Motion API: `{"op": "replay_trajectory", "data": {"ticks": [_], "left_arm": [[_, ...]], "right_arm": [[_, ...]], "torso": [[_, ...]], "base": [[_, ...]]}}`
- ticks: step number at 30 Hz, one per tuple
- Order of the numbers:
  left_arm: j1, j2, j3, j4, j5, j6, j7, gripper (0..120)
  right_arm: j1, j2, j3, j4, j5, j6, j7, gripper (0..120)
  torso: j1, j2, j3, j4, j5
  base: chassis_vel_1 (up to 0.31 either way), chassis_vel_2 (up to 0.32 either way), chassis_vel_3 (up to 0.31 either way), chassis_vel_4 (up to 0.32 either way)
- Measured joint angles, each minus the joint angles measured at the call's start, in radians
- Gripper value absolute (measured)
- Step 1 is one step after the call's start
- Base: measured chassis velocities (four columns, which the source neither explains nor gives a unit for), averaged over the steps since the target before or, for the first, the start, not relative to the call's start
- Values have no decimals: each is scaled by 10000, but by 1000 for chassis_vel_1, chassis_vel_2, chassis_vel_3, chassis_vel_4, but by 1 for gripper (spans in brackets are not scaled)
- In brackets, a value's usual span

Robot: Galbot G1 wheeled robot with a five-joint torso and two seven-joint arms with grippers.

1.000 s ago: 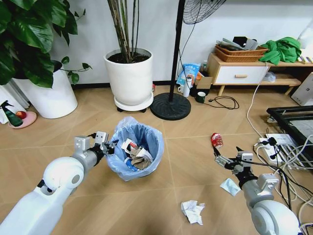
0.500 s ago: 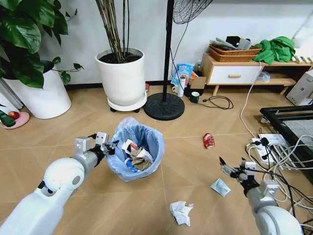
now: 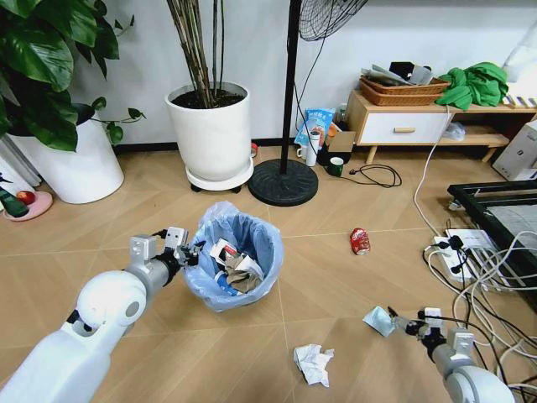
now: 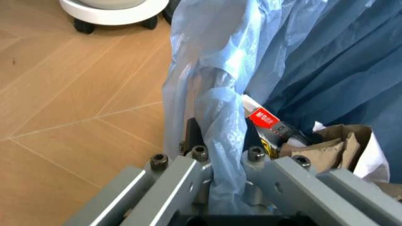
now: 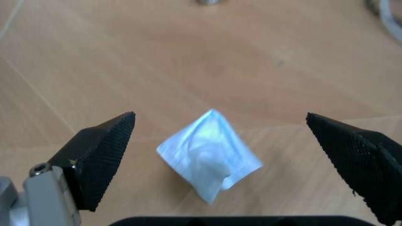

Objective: Pick up the trash bin and place the garbage on the floor into it.

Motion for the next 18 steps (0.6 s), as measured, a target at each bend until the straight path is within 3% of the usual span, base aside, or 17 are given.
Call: {"op": "replay_trajectory", "data": {"ticks": [12, 18], "left_arm": [[-14, 7, -22, 12, -21, 0, 0, 0], [-15, -8, -30, 44, -21, 0, 0, 0]], "right_arm": [[1569, 12, -1154, -1950, -652, -39, 29, 100], [1713, 155, -1327, -2227, -865, -52, 175, 84]], "torso": [[0, 0, 0, 1, 4], [0, 0, 0, 0, 0]], "base": [[0, 0, 0, 0], [0, 0, 0, 0]]}}
